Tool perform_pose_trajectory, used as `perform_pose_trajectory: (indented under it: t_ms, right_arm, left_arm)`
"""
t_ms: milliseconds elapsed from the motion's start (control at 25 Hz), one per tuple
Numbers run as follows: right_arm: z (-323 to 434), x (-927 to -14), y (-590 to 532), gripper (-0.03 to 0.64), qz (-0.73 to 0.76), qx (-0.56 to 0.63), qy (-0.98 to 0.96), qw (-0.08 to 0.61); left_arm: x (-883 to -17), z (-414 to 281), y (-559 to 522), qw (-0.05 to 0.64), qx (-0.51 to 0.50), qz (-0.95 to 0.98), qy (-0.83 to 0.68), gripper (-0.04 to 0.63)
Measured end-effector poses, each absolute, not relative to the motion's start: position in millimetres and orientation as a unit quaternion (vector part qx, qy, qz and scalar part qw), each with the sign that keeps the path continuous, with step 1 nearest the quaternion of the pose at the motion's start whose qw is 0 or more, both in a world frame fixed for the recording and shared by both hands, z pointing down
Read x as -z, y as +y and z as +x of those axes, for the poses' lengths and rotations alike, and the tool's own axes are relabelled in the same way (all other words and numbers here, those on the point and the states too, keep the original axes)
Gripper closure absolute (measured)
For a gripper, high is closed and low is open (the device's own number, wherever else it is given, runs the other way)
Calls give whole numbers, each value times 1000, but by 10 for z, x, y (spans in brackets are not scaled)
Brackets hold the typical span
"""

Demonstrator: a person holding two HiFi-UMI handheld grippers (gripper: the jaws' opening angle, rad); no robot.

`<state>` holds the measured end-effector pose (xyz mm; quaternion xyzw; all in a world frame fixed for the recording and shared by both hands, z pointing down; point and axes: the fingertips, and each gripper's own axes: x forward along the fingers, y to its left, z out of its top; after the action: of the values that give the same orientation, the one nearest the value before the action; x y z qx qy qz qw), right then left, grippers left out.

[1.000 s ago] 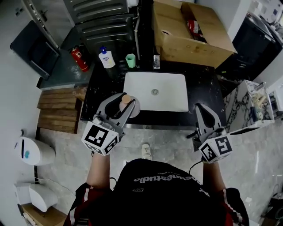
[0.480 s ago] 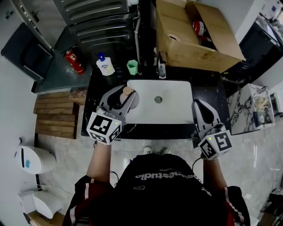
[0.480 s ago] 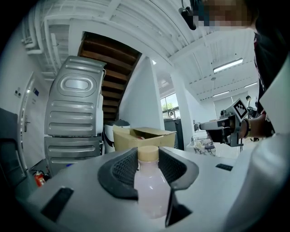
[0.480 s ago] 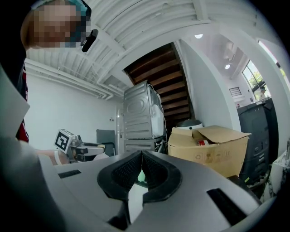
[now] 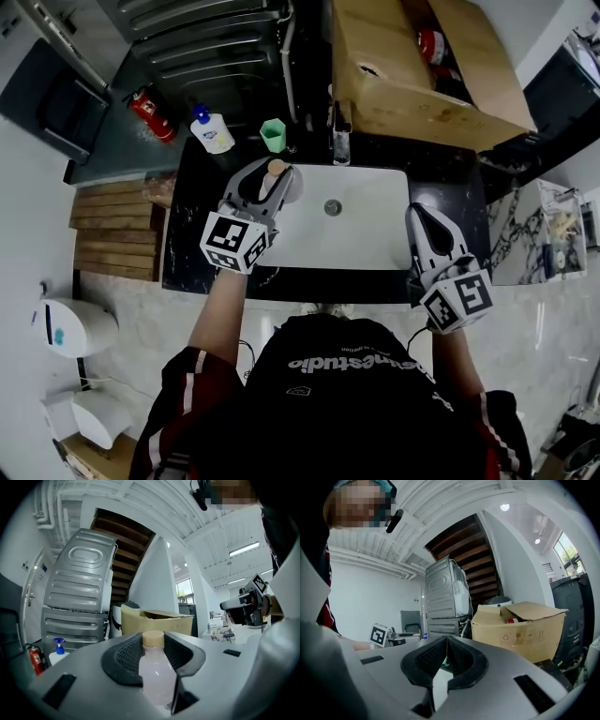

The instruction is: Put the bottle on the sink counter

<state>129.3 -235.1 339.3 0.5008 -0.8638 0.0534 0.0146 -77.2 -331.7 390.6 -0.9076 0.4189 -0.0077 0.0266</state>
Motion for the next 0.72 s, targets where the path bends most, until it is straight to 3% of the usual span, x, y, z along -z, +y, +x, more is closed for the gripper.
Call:
perform_pose_trajectory:
  t_ms: [720]
  right_arm:
    - [1354, -3783, -2989, 578, 488, -82, -868, 45]
  left_arm:
    - [-4941, -1821, -4762, -11, 54, -840, 540, 448]
